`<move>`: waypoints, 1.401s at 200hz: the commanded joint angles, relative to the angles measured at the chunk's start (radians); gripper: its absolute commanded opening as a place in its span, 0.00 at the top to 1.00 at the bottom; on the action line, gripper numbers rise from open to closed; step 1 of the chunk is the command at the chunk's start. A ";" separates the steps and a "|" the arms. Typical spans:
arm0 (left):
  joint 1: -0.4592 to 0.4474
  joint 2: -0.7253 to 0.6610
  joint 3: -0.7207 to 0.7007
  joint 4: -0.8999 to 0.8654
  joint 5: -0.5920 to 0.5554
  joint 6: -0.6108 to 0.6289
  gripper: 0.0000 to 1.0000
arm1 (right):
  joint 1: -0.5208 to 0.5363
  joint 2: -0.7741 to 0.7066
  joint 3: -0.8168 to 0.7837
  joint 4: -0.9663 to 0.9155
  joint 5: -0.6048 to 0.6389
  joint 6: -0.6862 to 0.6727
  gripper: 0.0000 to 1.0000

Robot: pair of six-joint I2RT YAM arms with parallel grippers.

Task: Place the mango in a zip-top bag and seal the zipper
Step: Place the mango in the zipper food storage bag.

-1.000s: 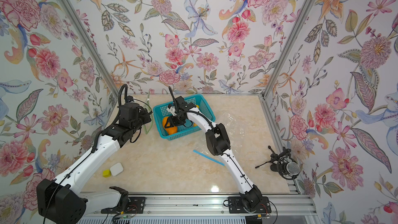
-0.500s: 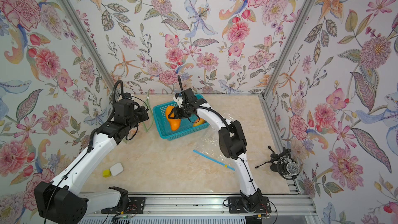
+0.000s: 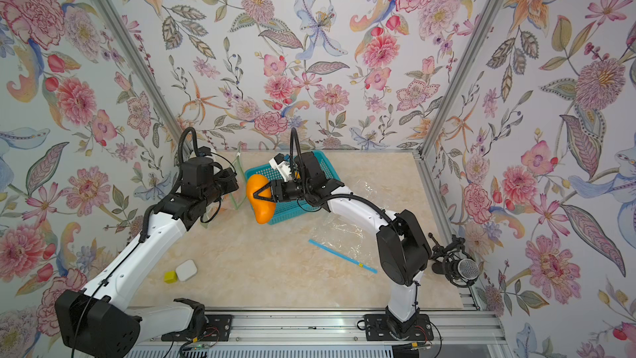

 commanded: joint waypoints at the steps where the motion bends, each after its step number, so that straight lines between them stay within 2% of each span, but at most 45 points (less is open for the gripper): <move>1: 0.010 -0.009 -0.024 0.031 0.027 0.020 1.00 | 0.021 -0.033 0.001 0.010 -0.101 0.014 0.84; 50: 0.001 -0.033 -0.067 0.040 0.110 0.026 1.00 | 0.052 0.049 0.097 -0.104 -0.073 -0.033 0.86; 136: -0.057 -0.029 -0.039 0.007 0.101 0.042 1.00 | 0.091 0.189 0.245 -0.241 -0.018 -0.062 0.87; 209: -0.091 -0.031 -0.057 -0.011 0.079 0.026 1.00 | 0.043 0.202 0.268 -0.243 0.061 0.042 0.87; 257: -0.160 -0.005 -0.066 0.000 0.082 0.002 1.00 | 0.040 0.282 0.361 -0.242 0.053 0.131 0.87; 280: -0.172 -0.001 -0.069 -0.004 0.075 0.004 1.00 | 0.016 0.282 0.328 -0.244 0.094 0.190 0.87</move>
